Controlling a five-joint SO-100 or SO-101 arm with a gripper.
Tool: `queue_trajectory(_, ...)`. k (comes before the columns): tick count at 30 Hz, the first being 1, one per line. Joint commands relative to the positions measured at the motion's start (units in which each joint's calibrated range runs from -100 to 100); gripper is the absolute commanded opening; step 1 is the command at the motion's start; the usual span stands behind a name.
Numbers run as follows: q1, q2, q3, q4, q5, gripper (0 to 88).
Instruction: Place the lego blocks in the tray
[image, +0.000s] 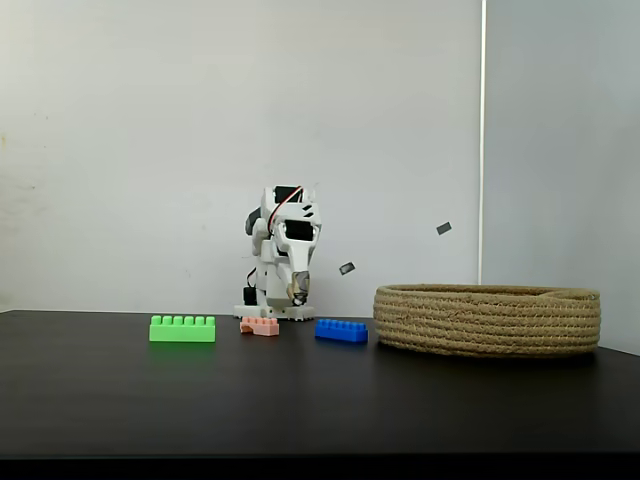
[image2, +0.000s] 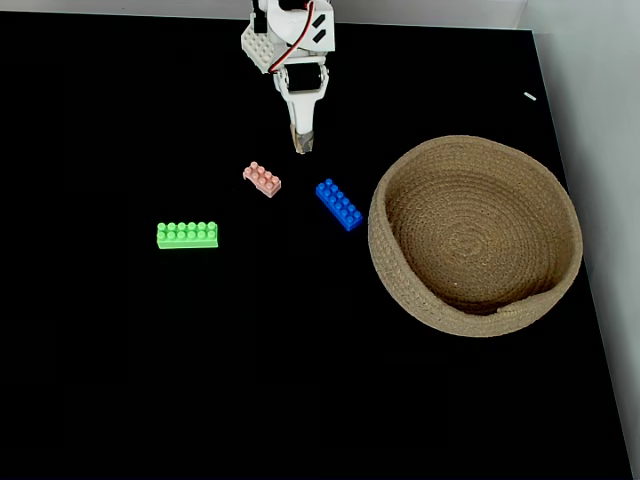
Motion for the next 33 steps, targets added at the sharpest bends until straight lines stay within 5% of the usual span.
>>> queue_trajectory(1,-0.3,-0.5,0.5,-0.5,0.0,0.4)
queue_trajectory(12,7.0,16.9,-3.6,-17.3,-8.6,7.3)
queue_trajectory(23,12.9,39.3,-29.8,-6.7,-16.3,21.4)
queue_trajectory(33,12.6,52.4,-32.2,-4.2,-24.5,36.1)
